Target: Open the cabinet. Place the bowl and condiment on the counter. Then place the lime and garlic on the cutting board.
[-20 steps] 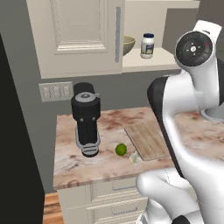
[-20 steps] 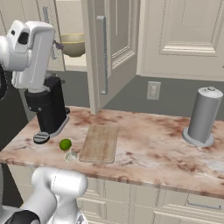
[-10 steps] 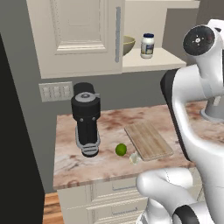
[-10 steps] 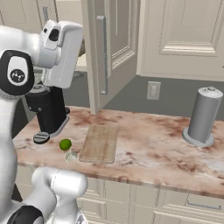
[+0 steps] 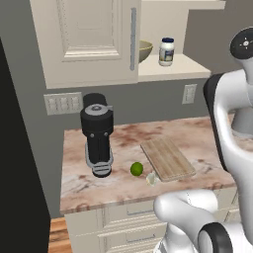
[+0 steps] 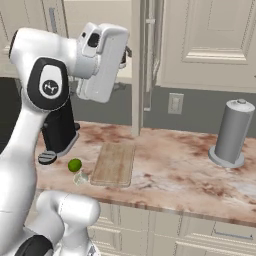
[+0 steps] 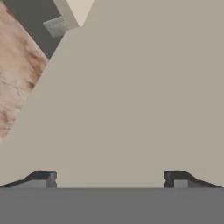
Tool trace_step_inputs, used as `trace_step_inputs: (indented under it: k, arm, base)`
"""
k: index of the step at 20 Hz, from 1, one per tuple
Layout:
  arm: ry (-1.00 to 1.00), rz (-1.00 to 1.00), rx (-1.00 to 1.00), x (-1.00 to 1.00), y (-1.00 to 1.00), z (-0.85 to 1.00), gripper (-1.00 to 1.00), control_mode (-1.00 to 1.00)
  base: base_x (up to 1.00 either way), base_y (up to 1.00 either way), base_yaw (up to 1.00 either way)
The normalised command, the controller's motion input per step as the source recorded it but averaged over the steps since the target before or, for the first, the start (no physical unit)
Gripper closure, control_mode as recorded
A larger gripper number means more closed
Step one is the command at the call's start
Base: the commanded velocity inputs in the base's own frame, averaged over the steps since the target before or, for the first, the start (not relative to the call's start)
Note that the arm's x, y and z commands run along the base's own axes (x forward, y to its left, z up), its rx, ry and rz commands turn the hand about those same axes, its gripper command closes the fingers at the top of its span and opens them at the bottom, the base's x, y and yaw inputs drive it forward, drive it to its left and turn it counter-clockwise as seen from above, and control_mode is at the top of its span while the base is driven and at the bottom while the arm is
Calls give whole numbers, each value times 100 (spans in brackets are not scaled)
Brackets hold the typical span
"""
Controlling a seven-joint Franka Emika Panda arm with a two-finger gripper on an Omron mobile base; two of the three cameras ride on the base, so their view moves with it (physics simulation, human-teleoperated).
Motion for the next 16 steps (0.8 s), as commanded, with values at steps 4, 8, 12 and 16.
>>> trace_step_inputs:
  k: [4, 8, 12, 16]
  arm:
    - [1, -3, 0, -14, -34, -8, -100, -100]
    - [-9, 1, 0, -62, 22, 0, -100, -100]
    - [-15, 0, 0, -51, 69, 0, -100, -100]
    - [-17, 0, 0, -21, 87, 1, -100, -100]
  base:
    - [0, 0, 0]
    - [0, 0, 0]
    - [0, 0, 0]
    - [0, 0, 0]
